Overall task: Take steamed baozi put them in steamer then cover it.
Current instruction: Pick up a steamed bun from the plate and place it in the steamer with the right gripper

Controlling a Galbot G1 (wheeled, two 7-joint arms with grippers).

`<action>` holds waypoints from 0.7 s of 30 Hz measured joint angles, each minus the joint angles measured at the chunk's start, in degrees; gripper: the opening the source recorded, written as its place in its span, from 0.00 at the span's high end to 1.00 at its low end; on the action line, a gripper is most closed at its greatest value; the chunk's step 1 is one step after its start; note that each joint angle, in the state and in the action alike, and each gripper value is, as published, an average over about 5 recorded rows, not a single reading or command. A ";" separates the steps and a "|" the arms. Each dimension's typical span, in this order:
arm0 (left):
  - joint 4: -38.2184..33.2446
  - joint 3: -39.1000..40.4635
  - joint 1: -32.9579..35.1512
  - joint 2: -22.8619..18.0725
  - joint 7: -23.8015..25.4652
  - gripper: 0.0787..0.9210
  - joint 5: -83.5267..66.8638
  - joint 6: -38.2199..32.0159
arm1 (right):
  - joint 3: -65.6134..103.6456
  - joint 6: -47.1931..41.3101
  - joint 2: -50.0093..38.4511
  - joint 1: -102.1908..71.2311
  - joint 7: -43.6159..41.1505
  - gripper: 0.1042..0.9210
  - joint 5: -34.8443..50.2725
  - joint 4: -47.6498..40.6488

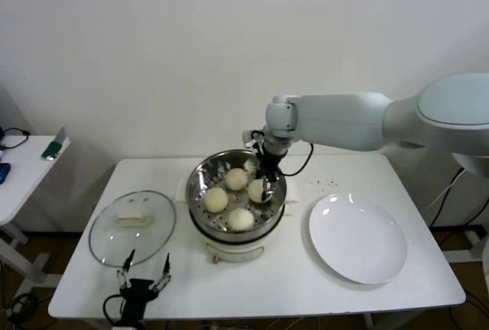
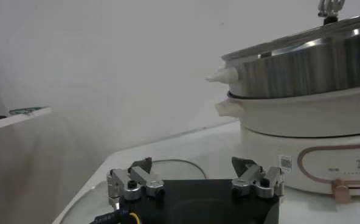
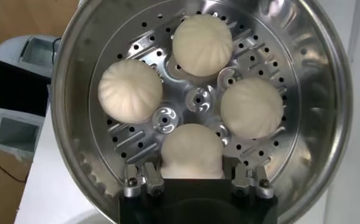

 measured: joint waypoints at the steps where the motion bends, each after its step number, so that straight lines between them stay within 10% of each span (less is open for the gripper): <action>1: 0.00 -0.02 0.01 0.01 0.00 0.12 -0.01 0.00 | -0.04 0.01 0.06 -0.09 -0.03 0.31 -0.15 -0.03; 21: -0.02 -0.20 -0.08 0.10 -0.02 0.12 0.15 0.03 | 1.60 0.00 -1.19 0.48 0.20 0.12 -1.47 0.84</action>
